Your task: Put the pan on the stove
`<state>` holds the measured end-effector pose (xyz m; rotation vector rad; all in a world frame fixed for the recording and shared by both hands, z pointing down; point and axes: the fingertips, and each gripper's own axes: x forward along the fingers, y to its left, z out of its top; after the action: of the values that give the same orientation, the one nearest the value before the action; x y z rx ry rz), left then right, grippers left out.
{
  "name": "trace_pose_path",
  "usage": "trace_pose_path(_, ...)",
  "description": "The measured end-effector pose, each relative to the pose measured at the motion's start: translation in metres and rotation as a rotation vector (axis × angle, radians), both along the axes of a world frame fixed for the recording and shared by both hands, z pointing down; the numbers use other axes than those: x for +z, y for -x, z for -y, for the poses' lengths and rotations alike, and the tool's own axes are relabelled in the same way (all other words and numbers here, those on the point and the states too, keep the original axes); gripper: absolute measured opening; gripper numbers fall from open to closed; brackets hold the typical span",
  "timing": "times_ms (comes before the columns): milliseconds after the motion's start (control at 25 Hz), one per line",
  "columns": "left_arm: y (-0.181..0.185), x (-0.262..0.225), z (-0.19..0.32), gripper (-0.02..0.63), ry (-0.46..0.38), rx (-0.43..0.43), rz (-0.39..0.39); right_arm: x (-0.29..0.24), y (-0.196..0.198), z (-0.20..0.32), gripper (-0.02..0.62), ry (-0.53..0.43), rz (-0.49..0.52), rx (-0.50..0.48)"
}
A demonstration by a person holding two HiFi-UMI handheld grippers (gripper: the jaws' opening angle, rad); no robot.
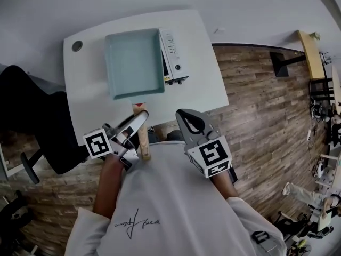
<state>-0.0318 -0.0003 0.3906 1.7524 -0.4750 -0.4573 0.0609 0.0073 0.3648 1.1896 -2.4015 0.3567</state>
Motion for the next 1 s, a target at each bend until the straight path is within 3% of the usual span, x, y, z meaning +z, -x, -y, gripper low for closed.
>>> trace_pose_path(200,0.004,0.004,0.008,0.207,0.016,-0.004,-0.018,0.005,-0.014,0.012,-0.003,0.043,0.006,0.109)
trace_pose_path(560,0.006,0.018,0.026,0.207,0.034,-0.048,-0.004,0.01,-0.02,0.021,-0.003,0.063,0.015,0.137)
trace_pose_path(1000,-0.008,0.029,0.048,0.207,0.054,-0.059,0.018,-0.013,-0.042,0.065,-0.003,-0.03,0.054,0.179)
